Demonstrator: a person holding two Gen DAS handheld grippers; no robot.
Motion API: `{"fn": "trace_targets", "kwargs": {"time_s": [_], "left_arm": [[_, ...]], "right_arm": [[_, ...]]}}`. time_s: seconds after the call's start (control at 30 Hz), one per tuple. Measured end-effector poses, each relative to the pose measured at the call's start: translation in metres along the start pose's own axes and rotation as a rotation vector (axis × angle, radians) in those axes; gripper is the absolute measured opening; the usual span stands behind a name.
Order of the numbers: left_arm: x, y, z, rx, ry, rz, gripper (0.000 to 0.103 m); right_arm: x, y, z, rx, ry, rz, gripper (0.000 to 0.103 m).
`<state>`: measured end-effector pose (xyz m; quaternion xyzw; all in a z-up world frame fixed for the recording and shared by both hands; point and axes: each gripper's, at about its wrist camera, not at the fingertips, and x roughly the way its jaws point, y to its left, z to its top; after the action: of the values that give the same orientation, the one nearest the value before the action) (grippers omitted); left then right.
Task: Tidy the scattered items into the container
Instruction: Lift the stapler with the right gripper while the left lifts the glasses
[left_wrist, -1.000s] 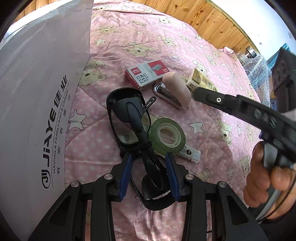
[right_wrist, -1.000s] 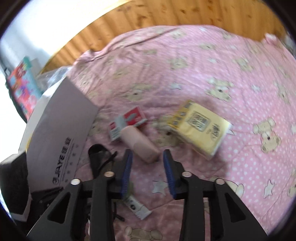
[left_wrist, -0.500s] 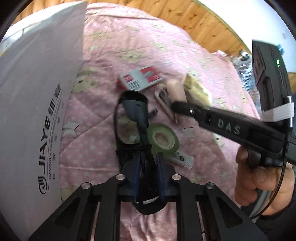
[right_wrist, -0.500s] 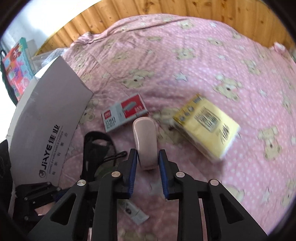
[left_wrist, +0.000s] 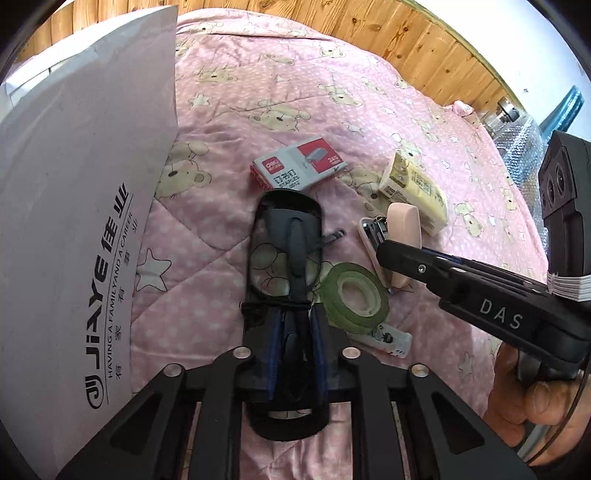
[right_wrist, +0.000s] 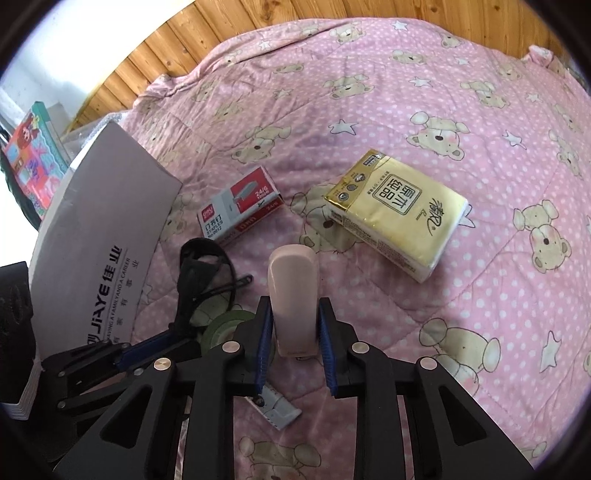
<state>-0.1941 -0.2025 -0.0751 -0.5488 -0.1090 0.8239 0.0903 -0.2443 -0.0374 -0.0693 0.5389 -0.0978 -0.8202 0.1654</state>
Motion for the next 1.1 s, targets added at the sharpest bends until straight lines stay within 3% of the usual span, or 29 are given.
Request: {"fn": "trace_targets", "kwargs": {"time_s": [0.37, 1.1], "left_arm": [[-0.025, -0.014, -0.002, 0.036, -0.026, 0.016, 0.016], [-0.074, -0.034, -0.019, 0.085, -0.101, 0.019, 0.016]], "right_arm": [[-0.034, -0.007, -0.015, 0.053, -0.039, 0.038, 0.025], [-0.082, 0.017, -0.048, 0.036, -0.083, 0.056, 0.025]]}}
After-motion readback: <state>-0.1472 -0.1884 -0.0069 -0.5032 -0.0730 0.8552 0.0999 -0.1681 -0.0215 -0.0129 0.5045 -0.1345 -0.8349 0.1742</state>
